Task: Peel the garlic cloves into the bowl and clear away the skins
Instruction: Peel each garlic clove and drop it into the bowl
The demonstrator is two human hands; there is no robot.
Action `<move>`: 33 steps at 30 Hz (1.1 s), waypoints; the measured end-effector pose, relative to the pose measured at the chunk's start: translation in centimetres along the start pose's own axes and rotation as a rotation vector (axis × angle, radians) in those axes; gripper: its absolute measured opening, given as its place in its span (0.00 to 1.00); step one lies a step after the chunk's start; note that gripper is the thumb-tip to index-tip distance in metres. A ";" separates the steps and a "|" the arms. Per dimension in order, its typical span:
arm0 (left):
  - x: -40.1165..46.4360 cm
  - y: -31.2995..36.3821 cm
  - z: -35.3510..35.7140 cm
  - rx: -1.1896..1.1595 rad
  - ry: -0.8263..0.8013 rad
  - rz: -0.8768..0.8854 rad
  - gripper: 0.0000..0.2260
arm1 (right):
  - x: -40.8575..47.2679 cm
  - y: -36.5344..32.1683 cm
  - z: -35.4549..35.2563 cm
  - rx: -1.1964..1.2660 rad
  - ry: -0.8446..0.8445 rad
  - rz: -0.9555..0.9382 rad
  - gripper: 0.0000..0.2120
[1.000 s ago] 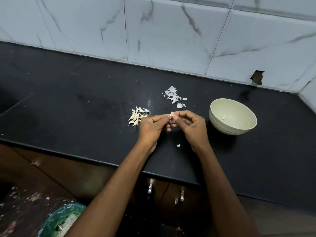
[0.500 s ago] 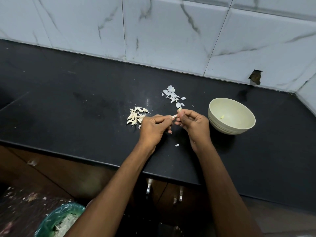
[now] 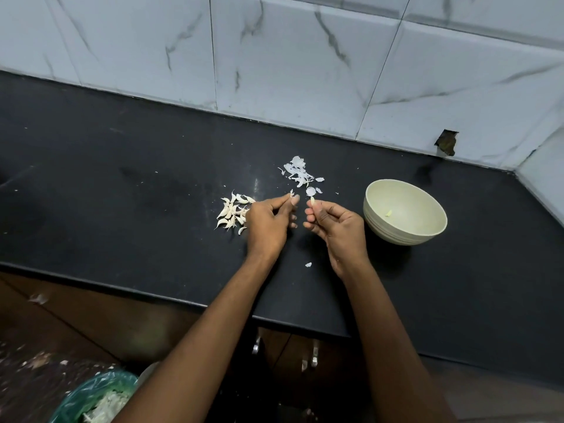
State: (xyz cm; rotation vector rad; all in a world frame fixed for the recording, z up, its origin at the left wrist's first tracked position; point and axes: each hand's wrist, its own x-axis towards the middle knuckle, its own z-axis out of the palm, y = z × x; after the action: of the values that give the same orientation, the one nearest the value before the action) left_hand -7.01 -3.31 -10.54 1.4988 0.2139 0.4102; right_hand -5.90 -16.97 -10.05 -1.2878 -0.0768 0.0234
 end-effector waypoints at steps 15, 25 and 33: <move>-0.3 0.1 -1.0 -0.135 -0.112 -0.033 0.03 | -0.1 0.7 0.3 -0.245 0.005 -0.155 0.04; -0.8 0.2 -1.3 -0.161 -0.210 -0.033 0.05 | -0.2 0.8 0.1 -0.497 0.079 -0.366 0.05; -0.7 0.2 -1.4 -0.191 -0.228 -0.052 0.07 | -0.5 0.6 0.1 -0.619 0.127 -0.493 0.09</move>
State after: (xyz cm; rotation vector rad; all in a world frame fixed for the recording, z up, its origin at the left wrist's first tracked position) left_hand -8.20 -2.26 -10.49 1.3359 0.0323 0.2090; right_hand -6.38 -16.75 -10.66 -1.8511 -0.3088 -0.5407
